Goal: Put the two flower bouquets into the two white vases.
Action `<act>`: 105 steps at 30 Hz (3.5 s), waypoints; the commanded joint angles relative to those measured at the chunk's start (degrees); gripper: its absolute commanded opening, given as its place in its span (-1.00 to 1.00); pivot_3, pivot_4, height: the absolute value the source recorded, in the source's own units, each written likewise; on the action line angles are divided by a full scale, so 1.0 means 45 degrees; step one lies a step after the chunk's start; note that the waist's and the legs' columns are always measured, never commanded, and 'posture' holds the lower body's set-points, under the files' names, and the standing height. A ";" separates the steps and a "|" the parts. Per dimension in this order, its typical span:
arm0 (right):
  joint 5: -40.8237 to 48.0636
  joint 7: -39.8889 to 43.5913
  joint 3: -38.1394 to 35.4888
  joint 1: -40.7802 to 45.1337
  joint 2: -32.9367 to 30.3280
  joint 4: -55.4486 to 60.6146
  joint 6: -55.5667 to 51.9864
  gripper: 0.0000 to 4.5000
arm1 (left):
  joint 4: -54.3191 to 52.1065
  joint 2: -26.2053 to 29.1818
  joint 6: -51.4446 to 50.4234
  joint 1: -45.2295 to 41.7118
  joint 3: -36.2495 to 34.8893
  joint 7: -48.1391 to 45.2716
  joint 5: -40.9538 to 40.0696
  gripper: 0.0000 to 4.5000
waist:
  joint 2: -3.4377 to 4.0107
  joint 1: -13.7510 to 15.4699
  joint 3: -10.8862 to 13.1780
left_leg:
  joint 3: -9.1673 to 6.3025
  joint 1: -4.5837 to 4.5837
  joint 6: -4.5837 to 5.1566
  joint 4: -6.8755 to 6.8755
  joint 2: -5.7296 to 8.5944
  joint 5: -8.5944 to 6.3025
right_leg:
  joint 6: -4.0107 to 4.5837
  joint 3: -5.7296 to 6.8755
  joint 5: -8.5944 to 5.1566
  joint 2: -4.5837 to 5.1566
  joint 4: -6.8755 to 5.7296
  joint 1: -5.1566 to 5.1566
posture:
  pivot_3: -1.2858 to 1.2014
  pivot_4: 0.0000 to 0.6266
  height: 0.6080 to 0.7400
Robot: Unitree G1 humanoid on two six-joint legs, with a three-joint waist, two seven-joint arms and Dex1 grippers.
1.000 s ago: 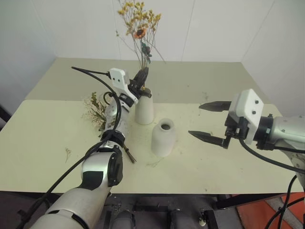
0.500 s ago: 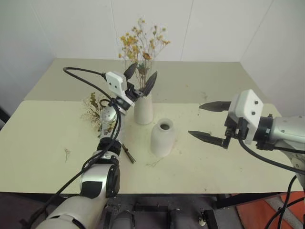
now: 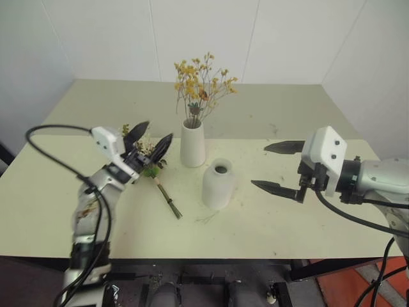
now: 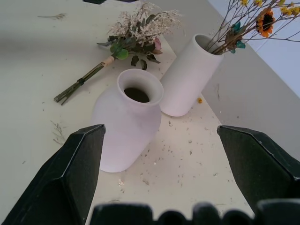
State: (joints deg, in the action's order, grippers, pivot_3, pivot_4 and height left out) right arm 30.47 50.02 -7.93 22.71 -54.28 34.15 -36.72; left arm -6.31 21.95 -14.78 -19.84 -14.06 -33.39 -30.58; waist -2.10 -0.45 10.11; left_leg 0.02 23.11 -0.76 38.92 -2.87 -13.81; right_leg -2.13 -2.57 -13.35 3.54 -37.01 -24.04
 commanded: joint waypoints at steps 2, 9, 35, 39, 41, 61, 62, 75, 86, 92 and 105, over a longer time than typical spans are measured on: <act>-0.0021 0.0491 -0.0373 0.0298 -0.0344 -0.0244 0.0561 1.00 | -0.2468 -0.0085 -0.2793 0.0532 -0.0245 0.2870 -0.0309 0.98 | -0.0002 0.0109 0.0000 | -0.0001 0.0002 0.0000 0.0011 0.0000 0.0000 | 0.0002 0.0005 0.0002 0.0000 0.0000 0.0005 | 0.03 -0.52 1.00; -0.0037 0.1315 -0.0132 0.0932 -0.0692 -0.0881 0.0807 1.00 | -0.5476 -0.2201 -1.1418 -0.0500 -0.1762 0.9609 -0.1854 0.98 | -0.0007 0.0085 -0.0001 | -0.0008 0.0007 0.0000 0.0008 0.0001 0.0000 | 0.0002 -0.0002 0.0002 -0.0003 -0.0001 -0.0005 | 0.03 -0.52 1.00; 0.0513 0.1524 -0.0622 0.1123 -0.0949 -0.0765 0.0460 1.00 | -0.0817 -0.6070 -1.6158 -0.6404 -0.5436 1.1661 0.2000 0.17 | -0.0018 -0.0025 -0.0001 | -0.0020 0.0021 -0.0003 -0.0006 0.0023 0.0000 | 0.0008 0.0001 0.0003 -0.0001 0.0022 -0.0010 | 0.03 -0.52 1.00; 0.1388 0.2007 -0.1639 0.0689 -0.1396 -0.0467 0.0191 1.00 | -0.0057 -0.5928 -1.5822 -0.6691 -0.5436 1.1411 0.2129 -0.38 | -0.0019 0.0059 0.0000 | -0.0021 0.0028 -0.0003 -0.0010 0.0023 -0.0001 | 0.0007 0.0006 0.0003 0.0000 0.0036 -0.0009 | 0.03 -0.52 1.00; 0.1529 0.2072 -0.1844 0.0501 -0.1548 -0.0411 0.0179 1.00 | 0.0241 -0.5877 -1.5671 -0.6801 -0.5516 1.1350 0.2168 -0.67 | -0.0019 0.0062 0.0000 | -0.0020 0.0028 -0.0003 -0.0009 0.0024 -0.0001 | 0.0007 0.0005 0.0003 0.0001 0.0041 -0.0007 | 0.03 -0.52 1.00; 0.1555 0.2596 -0.5055 -0.3030 -0.2539 -0.0134 0.0095 1.00 | -0.1113 -0.1574 -0.9689 -0.8353 -0.6180 0.4026 -0.4310 -0.97 | -0.0021 0.0106 0.0001 | -0.0011 0.0025 -0.0005 -0.0005 0.0020 -0.0001 | 0.0002 0.0009 0.0001 0.0004 0.0043 0.0004 | 0.03 -0.52 1.00; 0.1494 0.2662 -0.5222 -0.3243 -0.2539 -0.0124 0.0120 1.00 | -0.0777 -0.1401 -0.9653 -0.8560 -0.6148 0.3416 -0.4961 -0.97 | -0.0020 0.0145 0.0000 | -0.0011 0.0024 -0.0005 -0.0003 0.0021 -0.0001 | 0.0001 0.0010 0.0001 0.0004 0.0044 0.0008 | 0.03 -0.52 1.00; 0.1211 0.2450 -0.7163 -0.5520 -0.2081 0.0775 -0.0188 1.00 | 0.1363 -0.2377 -0.7574 -0.7698 -0.1393 -0.2079 -0.5522 -0.97 | -0.0020 0.0173 0.0000 | -0.0011 0.0025 -0.0003 -0.0002 0.0021 0.0000 | 0.0000 0.0003 0.0000 -0.0002 0.0046 0.0005 | 0.03 -0.52 1.00; 0.1418 0.2058 -0.7825 -0.6102 -0.1864 0.1398 -0.0634 1.00 | 0.2185 -0.1214 -0.4741 -0.7401 0.1167 -0.4726 -0.3032 -0.97 | -0.0015 -0.0009 -0.0003 | -0.0007 0.0012 -0.0002 -0.0003 0.0021 0.0000 | 0.0000 -0.0011 -0.0001 -0.0008 0.0038 0.0009 | 0.03 -0.52 1.00; 0.1416 0.1985 -0.7590 -0.6039 -0.1918 0.1331 -0.0537 1.00 | 0.2409 -0.1210 -0.4344 -0.7266 0.1255 -0.4931 -0.2838 -0.97 | -0.0015 0.0004 -0.0003 | -0.0009 0.0021 -0.0001 -0.0004 0.0020 0.0000 | -0.0003 -0.0007 -0.0002 -0.0006 0.0048 0.0007 | 0.03 -0.52 1.00; 0.1368 0.1962 -0.7229 -0.5649 -0.2043 0.1120 -0.0474 1.00 | 0.2379 -0.1532 -0.3230 -0.6448 0.2535 -0.5551 -0.1778 -0.97 | -0.0015 0.0017 -0.0003 | -0.0008 0.0021 -0.0001 -0.0005 0.0020 0.0000 | -0.0003 -0.0009 -0.0002 -0.0006 0.0048 0.0006 | 0.03 -0.52 1.00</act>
State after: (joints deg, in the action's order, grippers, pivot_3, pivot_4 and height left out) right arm 36.54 59.00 -38.99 -3.35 -62.80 39.09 -39.34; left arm 6.08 14.59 -31.09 -48.70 -3.08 -57.32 -39.30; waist -2.17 -0.38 10.10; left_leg -0.01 23.21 -0.76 38.90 -2.78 -13.81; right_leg -2.14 -2.60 -13.36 3.51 -36.80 -24.02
